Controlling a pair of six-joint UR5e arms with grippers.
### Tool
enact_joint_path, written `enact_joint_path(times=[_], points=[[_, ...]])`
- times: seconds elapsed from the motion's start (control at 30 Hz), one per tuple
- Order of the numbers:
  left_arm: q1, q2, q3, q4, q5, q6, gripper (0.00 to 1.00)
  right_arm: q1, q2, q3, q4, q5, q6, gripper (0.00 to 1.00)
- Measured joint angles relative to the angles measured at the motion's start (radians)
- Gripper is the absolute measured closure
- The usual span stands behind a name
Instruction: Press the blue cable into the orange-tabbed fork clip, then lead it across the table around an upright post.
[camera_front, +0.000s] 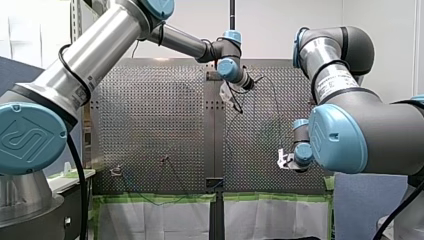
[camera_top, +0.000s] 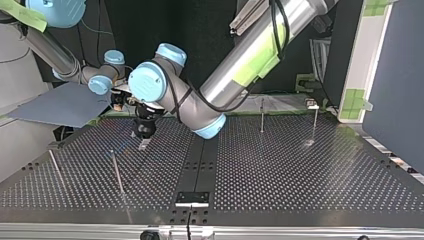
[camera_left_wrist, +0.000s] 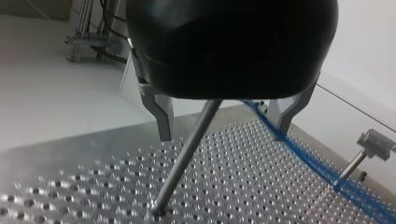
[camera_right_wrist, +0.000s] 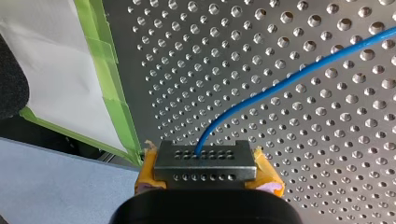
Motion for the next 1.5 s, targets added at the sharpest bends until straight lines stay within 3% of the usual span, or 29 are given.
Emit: enact_joint_path(times=[0.2, 0.63, 0.8, 0.97, 1.2, 1.5], points=[[0.004, -0.035, 0.053, 0.002, -0.034, 0.009, 0.0, 0.001, -0.001, -0.002, 0.001, 0.0, -0.003, 1.0], [0.016, -0.038, 0.18, -0.079, -0.121, 0.129, 0.0, 0.007, -0.002, -0.002, 0.001, -0.001, 0.001, 1.0], [0.021, -0.039, 0.225, -0.081, -0.095, 0.139, 0.0, 0.008, -0.002, -0.002, 0.0, -0.002, 0.004, 1.0], [0.03, -0.039, 0.273, -0.054, -0.052, 0.103, 0.0, 0.008, -0.002, -0.002, -0.001, -0.005, 0.004, 1.0], [0.041, -0.04, 0.334, -0.037, -0.032, 0.063, 0.0, 0.009, -0.002, -0.002, 0.0, -0.007, 0.004, 1.0], [0.052, -0.107, 0.425, -0.039, 0.008, 0.048, 0.0, 0.014, -0.002, -0.002, 0.0, -0.007, 0.004, 1.0]])
